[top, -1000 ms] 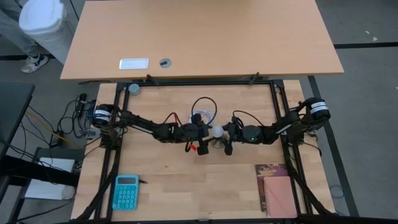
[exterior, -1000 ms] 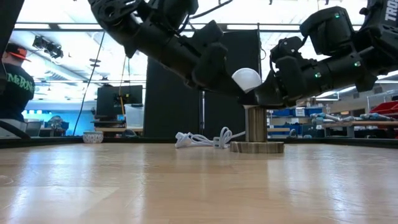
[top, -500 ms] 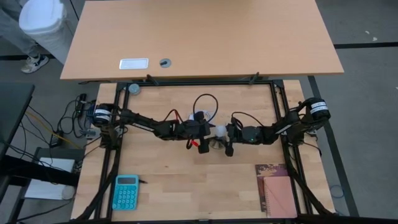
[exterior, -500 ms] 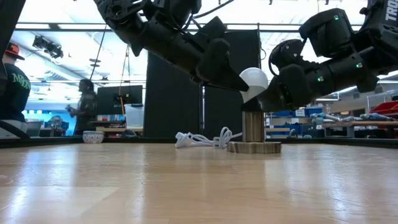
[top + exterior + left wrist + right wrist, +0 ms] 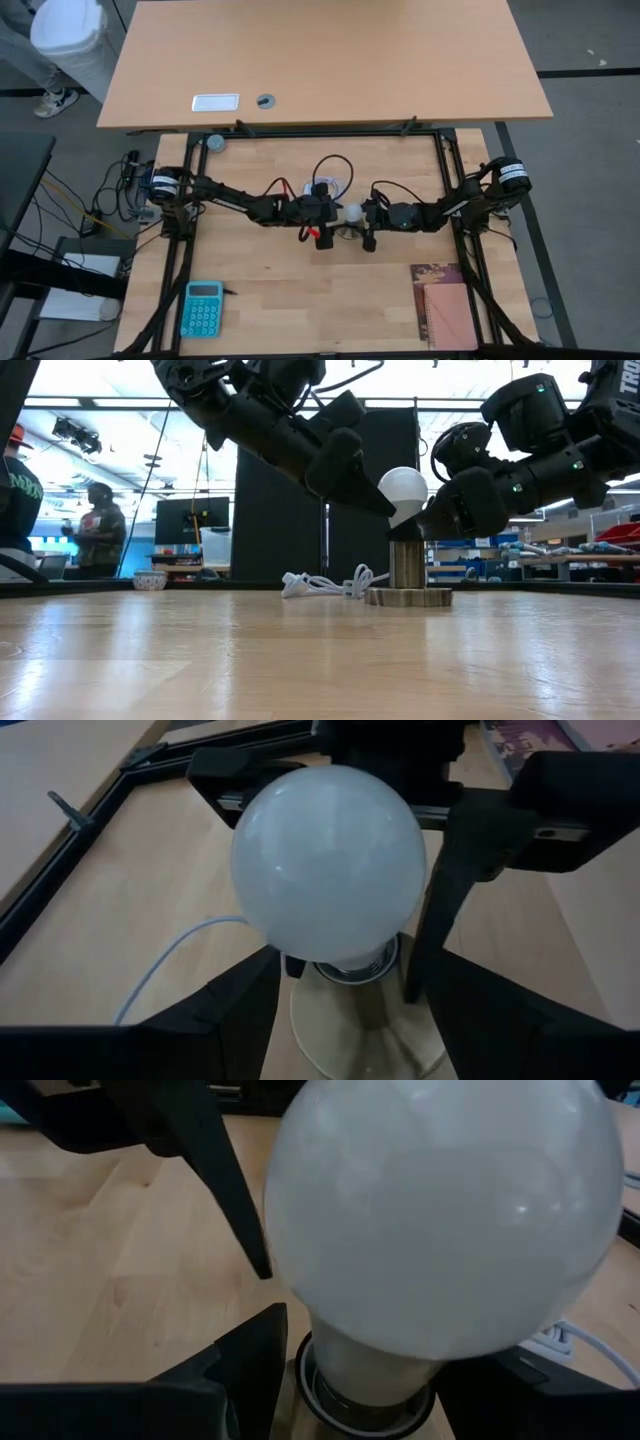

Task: Screw lightbulb
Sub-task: Insert the white lightbulb into the lamp socket

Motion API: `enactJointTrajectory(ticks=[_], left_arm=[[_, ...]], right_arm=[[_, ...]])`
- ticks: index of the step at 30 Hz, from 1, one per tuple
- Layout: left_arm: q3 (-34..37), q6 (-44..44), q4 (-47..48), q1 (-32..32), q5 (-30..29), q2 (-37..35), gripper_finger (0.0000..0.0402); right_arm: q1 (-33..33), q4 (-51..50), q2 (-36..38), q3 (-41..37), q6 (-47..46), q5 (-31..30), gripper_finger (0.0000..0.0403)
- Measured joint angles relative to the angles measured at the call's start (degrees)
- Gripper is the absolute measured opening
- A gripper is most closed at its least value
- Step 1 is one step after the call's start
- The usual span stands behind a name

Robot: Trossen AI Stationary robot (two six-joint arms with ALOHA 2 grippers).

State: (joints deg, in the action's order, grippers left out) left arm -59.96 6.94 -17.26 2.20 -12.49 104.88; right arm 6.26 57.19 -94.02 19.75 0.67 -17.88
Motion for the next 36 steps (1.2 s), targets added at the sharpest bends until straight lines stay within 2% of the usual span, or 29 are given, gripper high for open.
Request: enactJointTrajectory(ticks=[9, 13, 25, 29, 36], left_arm=[[0.02, -0.09, 0.04, 0.0, -0.02, 0.0, 0.0248], [0.04, -1.91, 0.07, 0.0, 1.76, 0.0, 0.0248], [0.09, -1.39, -0.69, 0.0, 1.92, 0.0, 0.0248], [0.09, -1.05, -3.14, -0.02, 1.93, 0.0, 0.0248], [0.09, -0.96, -3.61, -0.66, 1.71, 0.0, 0.0248]], right_arm=[[0.0, -1.62, 0.94, 0.02, -0.85, -0.02, 0.0228], [-0.2, -5.24, 3.98, 0.02, -1.02, -0.41, 0.0228], [-0.37, -15.92, 12.87, 0.04, -1.07, 1.11, 0.0229], [-0.39, -16.9, 13.62, 0.09, -1.09, 1.52, 0.0229], [-0.43, -24.55, 13.6, 4.5, -0.84, 1.48, 0.0228]])
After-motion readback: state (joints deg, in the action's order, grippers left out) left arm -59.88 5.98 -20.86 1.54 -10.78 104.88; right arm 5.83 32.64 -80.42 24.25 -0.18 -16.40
